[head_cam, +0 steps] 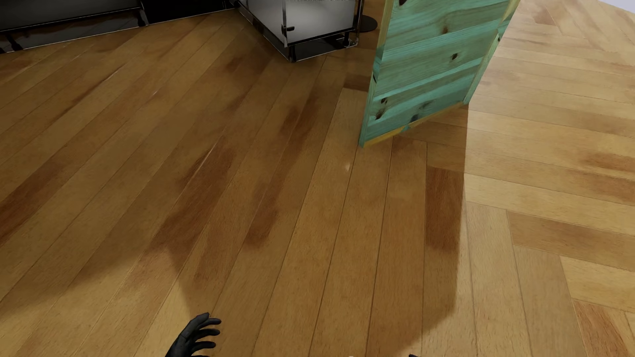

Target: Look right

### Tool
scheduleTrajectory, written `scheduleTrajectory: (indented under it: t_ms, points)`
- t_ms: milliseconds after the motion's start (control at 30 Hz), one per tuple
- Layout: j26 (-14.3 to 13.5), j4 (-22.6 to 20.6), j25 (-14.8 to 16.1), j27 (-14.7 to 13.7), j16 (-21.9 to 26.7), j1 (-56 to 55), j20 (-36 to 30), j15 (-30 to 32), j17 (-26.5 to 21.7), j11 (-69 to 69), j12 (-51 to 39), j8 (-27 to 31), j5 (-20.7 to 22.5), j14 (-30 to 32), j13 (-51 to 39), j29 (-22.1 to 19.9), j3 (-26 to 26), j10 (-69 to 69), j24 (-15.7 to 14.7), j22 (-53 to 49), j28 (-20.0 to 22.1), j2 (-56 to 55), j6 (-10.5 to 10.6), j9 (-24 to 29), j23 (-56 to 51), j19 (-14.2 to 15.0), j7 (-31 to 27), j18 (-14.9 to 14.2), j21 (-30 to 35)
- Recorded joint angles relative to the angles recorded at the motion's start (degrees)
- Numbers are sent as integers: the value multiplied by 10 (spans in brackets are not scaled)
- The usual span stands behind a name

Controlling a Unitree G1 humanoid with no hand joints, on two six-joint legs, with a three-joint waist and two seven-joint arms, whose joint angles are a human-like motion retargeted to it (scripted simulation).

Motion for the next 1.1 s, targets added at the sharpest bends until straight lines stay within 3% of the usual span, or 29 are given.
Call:
scheduleTrajectory:
  t_ms: [67, 133, 167, 267, 367, 433, 500, 567, 633, 667, 700, 733, 833, 867, 933, 967, 1000, 1033, 1067, 1100]
  points:
    - [-10, 9, 28, 15, 4, 11, 15, 17, -8, -34, 6, -5, 0, 2, -21, 3, -19, -16, -18, 2, -9, 13, 10, -2, -4, 3, 7, 1, 13]
    - [-9, 11, 42, 24, 5, 30, 13, 19, 7, -39, -7, 0, -3, -1, -11, 9, -13, -27, -28, 2, -25, 20, -2, -2, -6, 4, 17, -3, -4]
    - [-2, 9, 40, 28, -14, 30, 2, 18, 3, -38, -25, 4, 4, -9, -8, 10, 1, -18, -29, -2, -29, 21, 1, 1, 1, 4, -5, -8, 4]
    - [-10, 12, 41, 28, 1, 37, 12, 18, 10, -33, 12, 11, 6, -18, -9, 12, -20, -16, -26, -9, -32, 16, -10, -1, -17, 4, -6, -14, 0]
    - [16, 19, 32, 39, -1, 43, 7, 32, -9, -53, 12, 0, 2, -18, -15, 10, -24, -28, -12, -7, -33, 16, -9, -12, -3, 4, -6, -19, 9]
    - [13, 14, 24, 44, 0, 45, -5, 29, 0, -47, -5, 6, 8, -27, -14, 11, -11, -23, -7, -16, -34, 13, -9, -9, 0, 3, -27, -25, -10]
    - [-3, 11, 20, 38, -3, 48, 6, 21, 1, -27, -3, 9, 4, -32, -7, 11, -12, -4, -19, -9, -32, 7, -15, 0, -8, 3, -30, -31, 13]
    - [9, 16, 16, 21, -11, 27, -1, 27, 8, -24, -4, 26, 13, -9, 5, 13, -15, 47, -31, -18, -32, -1, -12, 7, -11, 4, -31, -39, 4]
    - [18, 8, 27, -5, -14, 59, 0, 37, 6, -33, -15, 36, 21, -41, 11, -1, -22, -13, -32, -3, -37, -8, 2, 0, 4, 4, -57, -53, -6]
    - [14, 11, 31, -4, -10, 68, 14, 48, 11, -47, -5, 30, 16, -37, -4, -6, -46, -36, -33, 1, -39, -7, 3, -3, -3, 8, -47, -40, 5]
    - [11, 15, 32, -1, -2, 79, 7, 41, 12, -41, -8, 9, 1, -35, -2, -7, -40, -45, -33, 4, -42, -8, 0, -2, -10, -16, -38, -43, 6]
    - [10, 21, 31, 4, -4, 81, -1, 36, 5, -35, -17, -4, -10, -38, 1, -6, -19, -40, -31, -3, -42, -12, -2, -3, -4, 13, -30, -45, 9]
    - [8, 23, 28, 19, -9, 49, -3, 61, 1, -36, 4, 15, 2, -14, -6, 3, 11, 22, -19, -37, -40, -29, 0, -3, -8, 1, -37, -52, -6]
    - [22, 21, 34, 9, -9, 32, 0, 74, 2, -48, -4, 28, 13, 10, 11, -4, 11, 60, -15, -31, -41, -25, 7, 4, -16, 2, -51, -48, 0]
    - [35, 20, 66, -28, 4, 88, 6, 80, 1, -75, -4, 41, 30, -44, 37, -18, -32, -56, -5, -3, -45, -33, 28, -12, -15, -3, -74, -37, -11]
    - [29, 17, 73, -35, 10, 110, 19, 62, -1, -67, -11, 37, 18, -38, 35, -15, -55, -85, -4, 13, -47, -34, 17, -8, -11, -26, -61, -75, -8]
    - [23, 21, 70, -32, 5, 105, 11, 38, 2, -45, -25, 15, 4, -39, 30, -10, -46, -65, -10, 6, -43, -46, 10, -2, -11, -45, -54, -83, -6]
    - [9, 25, 61, -24, -1, 91, 1, 34, 7, -32, -35, 10, -3, -41, 23, -2, -27, -30, -16, 3, -38, -54, 2, 2, -3, 9, -49, -73, -6]
    - [1, 23, 51, -14, -14, 68, -5, 88, -3, -35, -32, 20, 3, -37, 7, 11, -11, 19, -23, -16, -33, -61, -4, 3, 17, -17, -48, -49, -4]
    - [-7, 22, 49, -5, -23, 51, -14, 106, -6, -50, -21, 32, 15, -38, 13, 22, 1, 44, -23, -11, -32, -65, 6, -1, 6, 6, -59, -27, -5]
